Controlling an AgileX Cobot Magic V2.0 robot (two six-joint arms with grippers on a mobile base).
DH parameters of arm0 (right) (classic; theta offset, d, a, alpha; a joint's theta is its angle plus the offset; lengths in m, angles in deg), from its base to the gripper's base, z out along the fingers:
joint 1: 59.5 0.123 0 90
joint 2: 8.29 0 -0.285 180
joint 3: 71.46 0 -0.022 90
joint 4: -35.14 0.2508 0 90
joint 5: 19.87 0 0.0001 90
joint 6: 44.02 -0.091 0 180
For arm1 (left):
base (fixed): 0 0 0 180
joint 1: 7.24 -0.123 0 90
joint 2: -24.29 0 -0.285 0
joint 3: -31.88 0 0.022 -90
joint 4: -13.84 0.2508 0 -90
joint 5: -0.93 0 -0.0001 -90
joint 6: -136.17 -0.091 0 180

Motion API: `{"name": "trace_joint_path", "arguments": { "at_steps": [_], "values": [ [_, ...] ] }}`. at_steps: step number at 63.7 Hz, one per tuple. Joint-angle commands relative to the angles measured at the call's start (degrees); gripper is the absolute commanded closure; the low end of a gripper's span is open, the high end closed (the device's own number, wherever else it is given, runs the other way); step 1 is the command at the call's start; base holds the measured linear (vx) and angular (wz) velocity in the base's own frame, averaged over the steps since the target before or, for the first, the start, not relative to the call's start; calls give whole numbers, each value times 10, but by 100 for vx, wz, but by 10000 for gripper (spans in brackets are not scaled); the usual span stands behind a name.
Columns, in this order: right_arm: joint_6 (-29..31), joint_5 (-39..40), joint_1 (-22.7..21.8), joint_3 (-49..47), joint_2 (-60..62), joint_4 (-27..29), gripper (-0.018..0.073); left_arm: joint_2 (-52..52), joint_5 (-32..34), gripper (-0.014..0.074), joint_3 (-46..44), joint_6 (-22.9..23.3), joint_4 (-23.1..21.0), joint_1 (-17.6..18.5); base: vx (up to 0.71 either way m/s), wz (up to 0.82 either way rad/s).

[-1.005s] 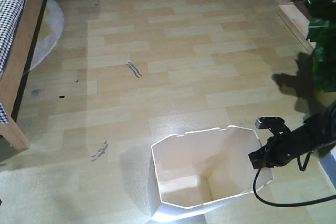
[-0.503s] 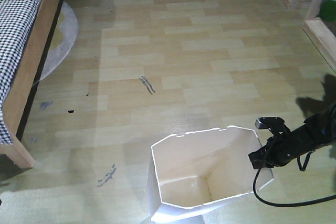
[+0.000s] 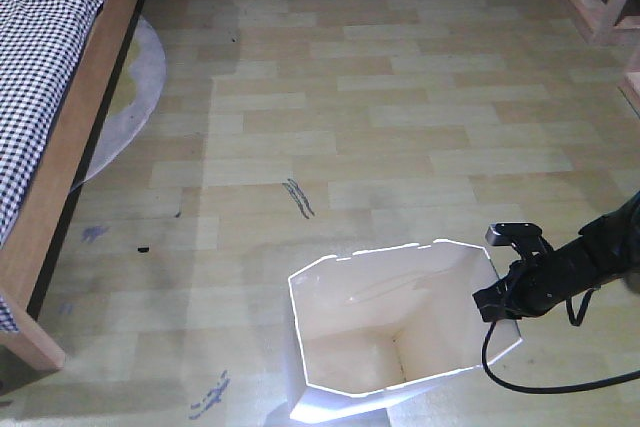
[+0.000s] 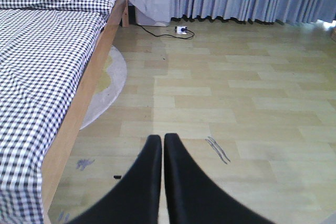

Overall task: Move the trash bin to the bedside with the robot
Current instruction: 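Turn the base toward the bed while holding the bin rim, then drive toward the bedside, dragging the bin with the right gripper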

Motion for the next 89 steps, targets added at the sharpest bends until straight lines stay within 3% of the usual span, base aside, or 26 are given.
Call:
{"name": "trace_joint_path", "arguments": {
  "at_steps": [1, 89],
  "values": [
    [3, -105, -2, -5, 44, 24, 564, -8, 38, 603, 2, 2, -1, 2, 33, 10],
    [3, -106, -2, -5, 44, 24, 564, -8, 38, 603, 2, 2, -1, 2, 30, 2]
  ]
}}
